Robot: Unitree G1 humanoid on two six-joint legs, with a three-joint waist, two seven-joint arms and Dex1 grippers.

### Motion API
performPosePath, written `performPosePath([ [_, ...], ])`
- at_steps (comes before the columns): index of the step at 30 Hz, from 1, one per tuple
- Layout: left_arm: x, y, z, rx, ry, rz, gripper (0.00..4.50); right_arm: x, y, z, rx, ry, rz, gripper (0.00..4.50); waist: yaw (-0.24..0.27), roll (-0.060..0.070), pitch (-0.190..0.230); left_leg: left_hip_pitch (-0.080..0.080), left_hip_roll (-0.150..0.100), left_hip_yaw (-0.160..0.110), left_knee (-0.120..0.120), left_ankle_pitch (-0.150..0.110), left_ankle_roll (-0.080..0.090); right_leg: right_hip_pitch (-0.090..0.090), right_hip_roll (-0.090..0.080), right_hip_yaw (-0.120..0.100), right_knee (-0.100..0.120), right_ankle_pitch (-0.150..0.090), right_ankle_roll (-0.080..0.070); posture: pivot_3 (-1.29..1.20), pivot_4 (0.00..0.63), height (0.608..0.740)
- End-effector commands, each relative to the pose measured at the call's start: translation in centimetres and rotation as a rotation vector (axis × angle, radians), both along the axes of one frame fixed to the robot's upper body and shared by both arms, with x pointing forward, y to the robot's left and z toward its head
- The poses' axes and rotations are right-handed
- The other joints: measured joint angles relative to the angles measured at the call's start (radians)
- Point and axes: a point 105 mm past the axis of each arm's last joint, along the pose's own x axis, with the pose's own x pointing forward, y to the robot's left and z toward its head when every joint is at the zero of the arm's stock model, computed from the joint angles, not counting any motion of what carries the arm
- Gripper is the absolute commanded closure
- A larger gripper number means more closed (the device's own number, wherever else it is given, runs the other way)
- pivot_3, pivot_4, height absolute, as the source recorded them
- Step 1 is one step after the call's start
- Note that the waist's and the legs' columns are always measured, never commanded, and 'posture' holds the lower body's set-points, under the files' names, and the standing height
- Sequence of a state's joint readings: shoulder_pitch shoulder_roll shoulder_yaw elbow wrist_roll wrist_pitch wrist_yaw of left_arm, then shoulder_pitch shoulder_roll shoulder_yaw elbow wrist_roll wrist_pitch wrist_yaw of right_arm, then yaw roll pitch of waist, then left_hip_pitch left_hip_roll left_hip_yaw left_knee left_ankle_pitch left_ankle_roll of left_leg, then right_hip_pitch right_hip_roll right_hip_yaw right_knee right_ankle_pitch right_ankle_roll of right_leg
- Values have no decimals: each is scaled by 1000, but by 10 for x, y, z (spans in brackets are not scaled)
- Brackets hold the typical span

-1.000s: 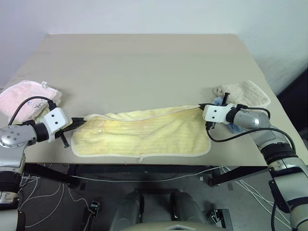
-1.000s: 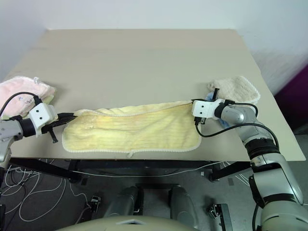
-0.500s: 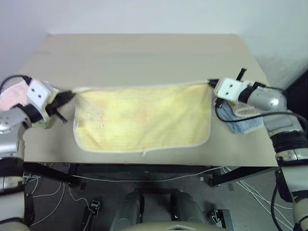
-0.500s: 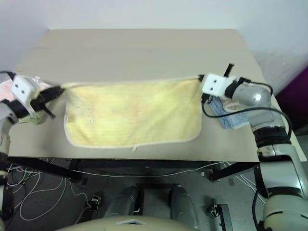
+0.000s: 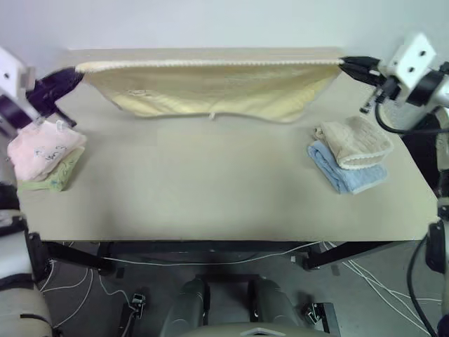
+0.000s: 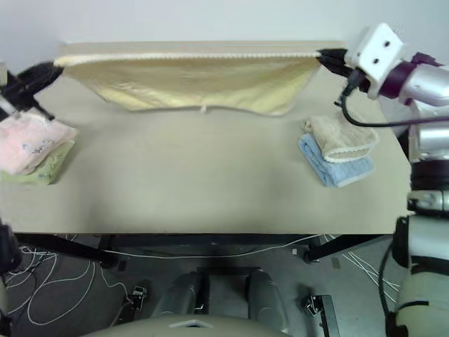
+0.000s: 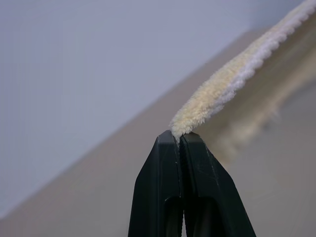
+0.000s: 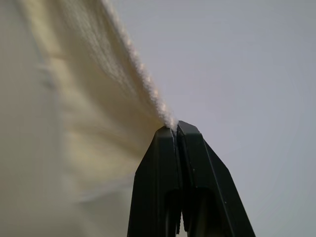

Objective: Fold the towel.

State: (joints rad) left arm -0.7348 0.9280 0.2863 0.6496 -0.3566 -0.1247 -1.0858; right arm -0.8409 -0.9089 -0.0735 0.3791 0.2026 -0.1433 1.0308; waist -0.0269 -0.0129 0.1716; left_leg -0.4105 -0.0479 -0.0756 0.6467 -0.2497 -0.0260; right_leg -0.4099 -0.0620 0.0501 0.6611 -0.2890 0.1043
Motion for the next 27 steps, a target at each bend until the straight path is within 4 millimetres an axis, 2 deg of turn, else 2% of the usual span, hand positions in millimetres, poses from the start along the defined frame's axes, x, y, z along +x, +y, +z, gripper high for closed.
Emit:
performPosePath([
  [1, -33, 5, -21, 13, 137, -76, 4500, -35, 7, -19, 18, 149, 105, 4468, 0, 0, 0, 0, 0, 0, 0, 0, 0, 0, 0, 0, 0, 0, 0, 0, 150, 740],
  [4, -61, 3, -64, 61, 348, -106, 4500, -58, 9, -61, -5, 346, 137, 4468, 2, 0, 0, 0, 1, 0, 1, -1, 1, 1, -1, 1, 0, 0, 0, 0, 150, 740],
  [9, -96, 14, -104, 72, 582, -64, 4500, -95, 9, -104, -22, 613, 174, 4468, 15, 1, 0, 1, 1, 0, 0, -1, 1, 2, -2, 1, -3, 0, -1, 0, 150, 740],
  [13, -112, 23, -111, 64, 662, -36, 4500, -118, 7, -115, -24, 753, 203, 4468, 16, 1, 0, 2, 2, -1, 0, -1, 1, 5, -3, 0, -6, 0, -1, 0, 150, 740],
  [17, -119, 25, -110, 70, 696, -38, 4500, -131, 6, -119, -38, 838, 234, 4468, 15, 1, 0, 2, 2, -1, -1, -1, 0, 4, -3, 1, -7, 0, -1, 0, 150, 740],
  [21, -112, 23, -109, 113, 678, -32, 4500, -122, 6, -120, -62, 814, 227, 4468, 15, 1, 0, 2, 2, -1, -1, -1, 0, 5, -3, 1, -8, 0, -1, 0, 150, 740],
  [27, -71, 19, -107, 134, 568, 29, 4500, -74, 5, -118, -75, 674, 138, 4468, 15, 1, 0, 2, 3, -1, -1, -1, 0, 5, -3, 0, -9, 1, -2, 0, 150, 740],
])
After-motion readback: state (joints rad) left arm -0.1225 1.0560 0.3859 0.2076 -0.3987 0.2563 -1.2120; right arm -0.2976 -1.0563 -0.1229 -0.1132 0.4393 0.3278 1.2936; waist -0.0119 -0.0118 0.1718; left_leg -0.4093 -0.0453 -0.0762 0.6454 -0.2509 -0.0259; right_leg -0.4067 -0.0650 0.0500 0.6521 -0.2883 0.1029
